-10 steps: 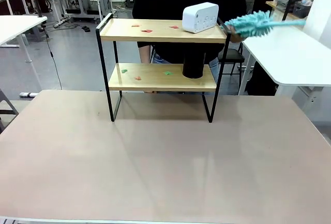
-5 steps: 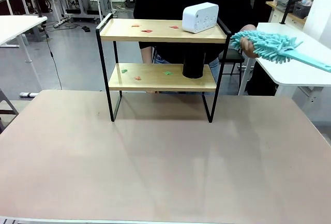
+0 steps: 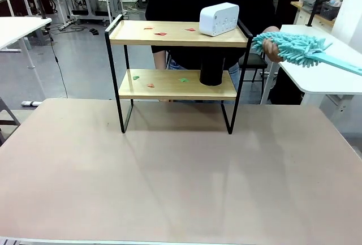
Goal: Clean the shelf.
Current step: Pick up the Duster from the human.
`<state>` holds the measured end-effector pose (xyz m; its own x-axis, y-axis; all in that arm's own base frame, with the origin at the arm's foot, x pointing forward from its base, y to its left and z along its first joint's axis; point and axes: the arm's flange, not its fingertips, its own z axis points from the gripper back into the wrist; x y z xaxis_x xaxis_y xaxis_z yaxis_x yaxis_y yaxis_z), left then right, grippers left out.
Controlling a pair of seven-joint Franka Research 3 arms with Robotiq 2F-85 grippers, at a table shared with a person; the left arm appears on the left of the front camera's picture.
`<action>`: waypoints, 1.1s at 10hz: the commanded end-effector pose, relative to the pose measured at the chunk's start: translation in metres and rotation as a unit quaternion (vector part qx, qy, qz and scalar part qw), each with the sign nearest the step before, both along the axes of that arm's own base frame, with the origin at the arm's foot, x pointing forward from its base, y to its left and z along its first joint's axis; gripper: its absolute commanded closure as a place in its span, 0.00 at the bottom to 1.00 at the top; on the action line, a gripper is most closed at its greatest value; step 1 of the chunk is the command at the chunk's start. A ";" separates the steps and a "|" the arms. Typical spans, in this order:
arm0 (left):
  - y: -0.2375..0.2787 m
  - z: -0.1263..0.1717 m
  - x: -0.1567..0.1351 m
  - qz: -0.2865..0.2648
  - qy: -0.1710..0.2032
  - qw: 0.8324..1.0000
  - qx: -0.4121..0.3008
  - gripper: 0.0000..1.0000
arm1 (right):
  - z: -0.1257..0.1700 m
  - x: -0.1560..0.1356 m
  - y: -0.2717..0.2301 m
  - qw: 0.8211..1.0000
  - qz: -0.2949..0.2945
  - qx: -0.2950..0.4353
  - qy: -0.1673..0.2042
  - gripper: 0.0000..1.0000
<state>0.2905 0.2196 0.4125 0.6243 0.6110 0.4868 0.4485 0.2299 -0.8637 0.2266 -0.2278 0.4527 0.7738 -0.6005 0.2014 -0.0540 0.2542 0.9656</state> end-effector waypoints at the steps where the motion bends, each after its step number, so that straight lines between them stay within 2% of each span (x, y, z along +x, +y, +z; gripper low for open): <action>1: -0.002 -0.001 -0.004 -0.003 -0.012 1.000 0.006 0.00 | 0.001 0.003 -0.001 1.000 -0.001 -0.001 -0.019 0.00; 2: -0.002 -0.001 -0.004 -0.003 -0.012 1.000 0.006 0.00 | 0.001 0.003 -0.001 1.000 -0.001 -0.001 -0.019 0.00; 3: -0.002 -0.001 -0.004 -0.003 -0.012 1.000 0.006 0.00 | 0.000 0.000 0.000 1.000 0.000 0.000 0.000 0.00; 4: -0.002 -0.001 -0.004 -0.003 -0.012 1.000 0.006 0.00 | 0.004 0.020 0.001 1.000 0.027 -0.007 -0.006 0.00; 5: -0.002 -0.001 -0.004 -0.003 -0.012 1.000 0.006 0.00 | 0.019 0.044 0.000 0.995 0.093 0.004 -0.035 0.00; 6: -0.002 -0.001 -0.004 -0.003 -0.012 1.000 0.006 0.00 | 0.039 0.073 0.002 0.992 0.115 -0.015 -0.041 0.00; 8: -0.002 -0.001 -0.004 -0.003 -0.012 1.000 0.006 0.00 | 0.060 0.118 0.044 0.986 0.157 -0.039 -0.035 0.00; 10: -0.002 -0.001 -0.004 -0.003 -0.012 1.000 0.006 0.00 | 0.054 0.156 0.099 0.979 0.201 -0.035 -0.016 0.00; 11: -0.002 -0.001 -0.004 -0.003 -0.012 1.000 0.006 0.00 | 0.046 0.172 0.119 0.978 0.204 -0.037 0.000 0.00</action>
<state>0.2909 0.2205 0.4118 0.6246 0.6109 0.4865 0.4472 0.2309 -0.8641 0.3864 -0.1133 0.5046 0.9443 -0.2086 0.2546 -0.1924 0.2779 0.9412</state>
